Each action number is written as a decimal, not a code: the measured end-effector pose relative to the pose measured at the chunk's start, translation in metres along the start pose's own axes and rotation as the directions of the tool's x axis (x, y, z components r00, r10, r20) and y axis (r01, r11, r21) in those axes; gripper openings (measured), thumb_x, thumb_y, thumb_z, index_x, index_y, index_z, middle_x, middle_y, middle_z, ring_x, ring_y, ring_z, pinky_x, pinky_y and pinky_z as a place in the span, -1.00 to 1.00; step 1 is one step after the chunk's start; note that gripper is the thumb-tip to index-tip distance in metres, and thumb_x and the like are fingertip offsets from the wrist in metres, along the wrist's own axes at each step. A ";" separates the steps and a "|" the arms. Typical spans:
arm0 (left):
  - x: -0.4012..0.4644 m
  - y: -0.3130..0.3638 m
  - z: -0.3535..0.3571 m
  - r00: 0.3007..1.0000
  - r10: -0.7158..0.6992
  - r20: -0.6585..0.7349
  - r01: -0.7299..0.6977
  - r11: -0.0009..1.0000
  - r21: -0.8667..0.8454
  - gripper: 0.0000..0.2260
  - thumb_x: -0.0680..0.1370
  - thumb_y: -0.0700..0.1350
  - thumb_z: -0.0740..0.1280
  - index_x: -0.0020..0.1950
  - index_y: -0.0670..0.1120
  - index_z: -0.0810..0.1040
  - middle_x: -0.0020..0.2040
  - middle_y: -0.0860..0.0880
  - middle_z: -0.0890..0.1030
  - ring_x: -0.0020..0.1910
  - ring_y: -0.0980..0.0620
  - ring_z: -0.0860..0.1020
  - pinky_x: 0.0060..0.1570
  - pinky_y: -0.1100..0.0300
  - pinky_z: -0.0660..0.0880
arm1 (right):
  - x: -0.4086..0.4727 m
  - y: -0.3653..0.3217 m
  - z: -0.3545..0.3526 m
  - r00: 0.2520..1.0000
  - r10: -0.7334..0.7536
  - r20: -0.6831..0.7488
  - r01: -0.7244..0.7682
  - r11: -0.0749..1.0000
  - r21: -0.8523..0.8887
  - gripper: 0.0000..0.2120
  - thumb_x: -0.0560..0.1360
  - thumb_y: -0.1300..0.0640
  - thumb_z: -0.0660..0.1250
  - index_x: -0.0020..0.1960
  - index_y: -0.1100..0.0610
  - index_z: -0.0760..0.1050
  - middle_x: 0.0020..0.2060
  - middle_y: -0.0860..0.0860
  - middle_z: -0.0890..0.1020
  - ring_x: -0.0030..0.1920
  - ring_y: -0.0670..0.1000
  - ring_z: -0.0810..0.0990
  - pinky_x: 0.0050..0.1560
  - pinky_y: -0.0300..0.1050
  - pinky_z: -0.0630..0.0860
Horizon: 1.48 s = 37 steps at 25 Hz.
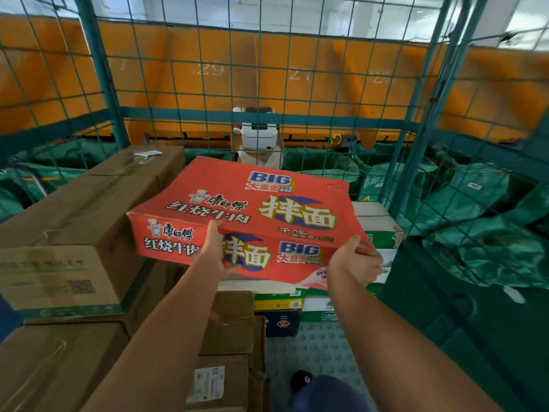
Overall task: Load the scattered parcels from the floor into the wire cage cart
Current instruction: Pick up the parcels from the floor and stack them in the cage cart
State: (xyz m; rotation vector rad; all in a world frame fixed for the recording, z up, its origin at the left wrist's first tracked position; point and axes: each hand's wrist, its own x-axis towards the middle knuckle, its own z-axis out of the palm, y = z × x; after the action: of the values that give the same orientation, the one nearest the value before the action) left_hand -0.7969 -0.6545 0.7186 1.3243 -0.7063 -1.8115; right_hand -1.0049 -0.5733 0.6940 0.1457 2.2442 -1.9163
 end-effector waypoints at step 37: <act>0.196 -0.002 0.042 0.993 -0.114 -0.026 0.111 0.988 -0.104 -0.40 0.47 0.31 0.24 0.23 -0.14 0.59 0.12 -0.11 0.66 0.11 -0.13 0.62 0.05 -0.02 0.56 | 0.074 -0.004 0.157 0.892 0.206 0.402 -0.193 0.978 -0.075 -0.23 0.50 -0.08 0.38 0.53 0.17 0.07 0.32 0.18 0.46 0.27 0.19 0.50 0.24 0.01 0.43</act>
State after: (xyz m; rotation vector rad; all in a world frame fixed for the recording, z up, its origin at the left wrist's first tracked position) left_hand -0.8697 -0.8173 0.6263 1.3451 -0.5237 -1.8852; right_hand -1.0656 -0.7318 0.6599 -0.0286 1.9008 -1.6235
